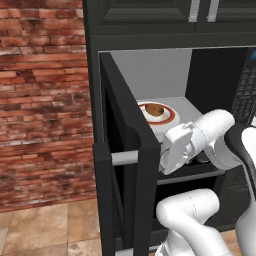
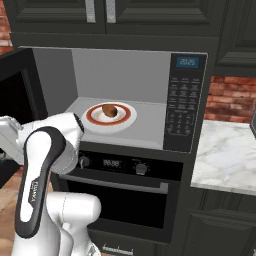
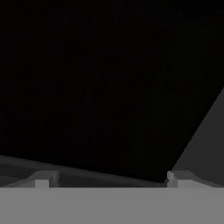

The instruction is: Retrieve the reheated potato from the microwave, then place the potato, cheese, and condiment on the cutting board.

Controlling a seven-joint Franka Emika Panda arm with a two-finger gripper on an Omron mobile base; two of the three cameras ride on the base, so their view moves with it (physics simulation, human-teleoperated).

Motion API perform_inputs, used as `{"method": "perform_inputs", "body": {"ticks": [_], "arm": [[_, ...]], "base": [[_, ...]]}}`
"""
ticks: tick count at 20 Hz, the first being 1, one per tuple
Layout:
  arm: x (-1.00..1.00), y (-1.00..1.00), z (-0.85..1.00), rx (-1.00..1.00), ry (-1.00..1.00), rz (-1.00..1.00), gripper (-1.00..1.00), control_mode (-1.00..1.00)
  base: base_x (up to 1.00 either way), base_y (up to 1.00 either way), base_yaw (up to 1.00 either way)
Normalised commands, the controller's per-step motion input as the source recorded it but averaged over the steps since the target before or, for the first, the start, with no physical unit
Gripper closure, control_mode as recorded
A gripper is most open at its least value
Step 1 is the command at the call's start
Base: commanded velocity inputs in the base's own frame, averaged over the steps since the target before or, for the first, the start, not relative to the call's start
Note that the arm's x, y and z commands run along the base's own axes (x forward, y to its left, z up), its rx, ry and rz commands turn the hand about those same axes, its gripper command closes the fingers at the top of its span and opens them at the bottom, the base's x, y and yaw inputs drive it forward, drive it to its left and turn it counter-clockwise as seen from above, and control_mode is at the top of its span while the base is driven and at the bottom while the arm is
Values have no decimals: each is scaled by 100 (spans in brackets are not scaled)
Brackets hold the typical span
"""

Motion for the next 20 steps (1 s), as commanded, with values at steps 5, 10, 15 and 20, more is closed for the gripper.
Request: {"method": "perform_inputs", "body": {"ticks": [5,10,15,20], "arm": [[1,-38,0,-17,-22,-37,-100,-100],[3,-37,0,-18,-22,-34,-100,-100],[1,-38,0,-14,-21,-26,-100,-100],[7,-39,0,-15,-11,-21,-100,-100]], "base": [[0,0,0],[0,0,0],[0,0,0],[0,0,0]]}}
